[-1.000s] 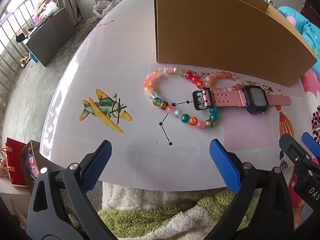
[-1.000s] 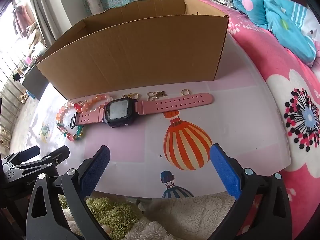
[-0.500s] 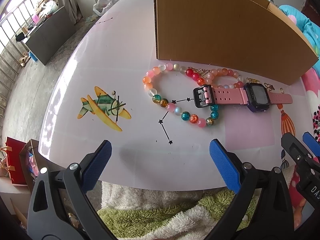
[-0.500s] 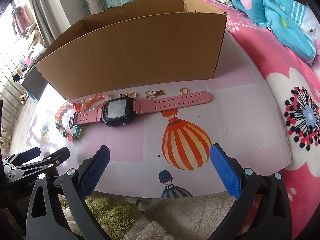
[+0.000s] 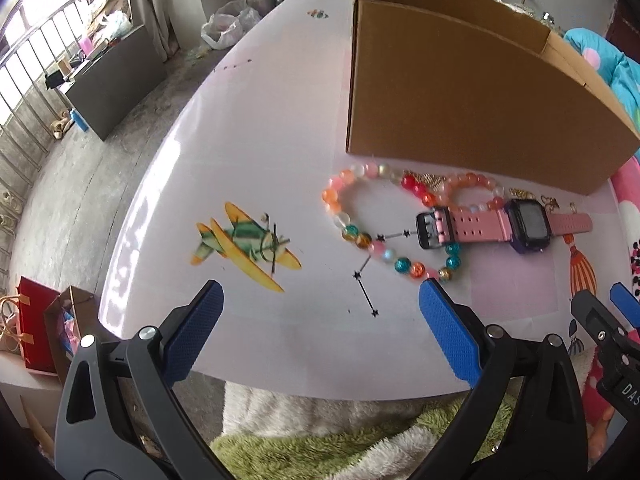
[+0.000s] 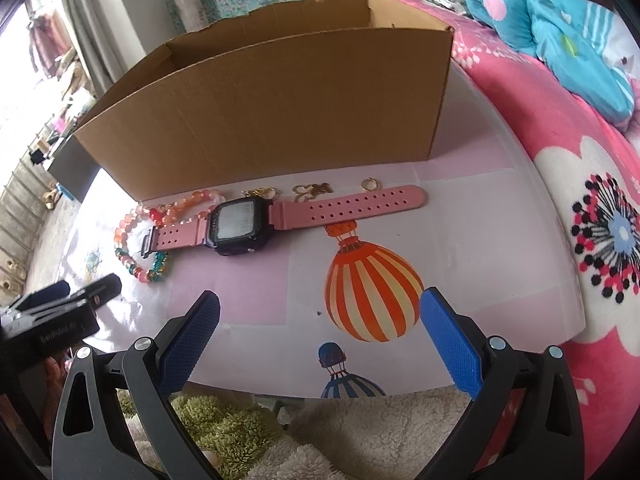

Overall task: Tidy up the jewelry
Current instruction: 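Move both tools toward the pink-strapped watch on the table, then grasp the watch strap buckle end with the left gripper while the right gripper grips the watch face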

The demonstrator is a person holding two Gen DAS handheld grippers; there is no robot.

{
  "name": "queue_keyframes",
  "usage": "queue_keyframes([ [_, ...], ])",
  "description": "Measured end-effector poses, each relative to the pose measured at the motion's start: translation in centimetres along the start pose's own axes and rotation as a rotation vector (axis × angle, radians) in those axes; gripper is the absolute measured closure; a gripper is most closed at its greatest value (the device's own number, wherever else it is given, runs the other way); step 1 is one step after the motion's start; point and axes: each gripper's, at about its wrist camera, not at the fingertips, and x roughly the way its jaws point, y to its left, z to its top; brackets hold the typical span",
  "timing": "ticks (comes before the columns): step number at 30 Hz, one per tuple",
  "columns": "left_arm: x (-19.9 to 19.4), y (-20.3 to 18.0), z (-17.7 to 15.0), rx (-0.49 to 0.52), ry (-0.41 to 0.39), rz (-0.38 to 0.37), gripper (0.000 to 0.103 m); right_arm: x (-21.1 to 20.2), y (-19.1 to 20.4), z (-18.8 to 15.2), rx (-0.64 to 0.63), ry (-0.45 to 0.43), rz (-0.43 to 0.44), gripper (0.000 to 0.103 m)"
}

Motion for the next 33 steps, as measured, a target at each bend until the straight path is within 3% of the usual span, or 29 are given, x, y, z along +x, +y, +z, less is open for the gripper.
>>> queue_keyframes([
  [7,-0.2,0.2,0.6,0.041,-0.036,-0.045,0.008,-0.8,1.1,1.1,-0.098,-0.067,0.031,0.005],
  [10,-0.3,0.6,0.4,0.06,-0.079,-0.073,0.008,-0.7,2.0,1.8,-0.177,-0.083,0.084,0.006],
  [13,-0.8,0.7,0.2,0.09,-0.153,-0.14,0.008,-0.2,3.4,2.3,-0.282,-0.087,0.139,0.006],
  [16,-1.5,1.6,-0.3,0.081,-0.248,-0.313,0.008,0.3,4.5,2.7,-0.389,-0.091,0.154,0.011],
  [21,-1.0,2.2,-0.1,0.059,-0.228,-0.42,0.008,1.9,6.1,3.6,-0.56,-0.054,0.169,0.029],
  [24,-0.7,2.1,0.0,0.057,-0.231,-0.42,0.008,2.3,7.1,4.1,-0.661,-0.043,0.162,0.036],
  [33,0.7,1.7,0.8,0.12,-0.245,-0.401,0.008,2.4,9.1,3.5,-0.894,0.039,0.13,0.037],
])
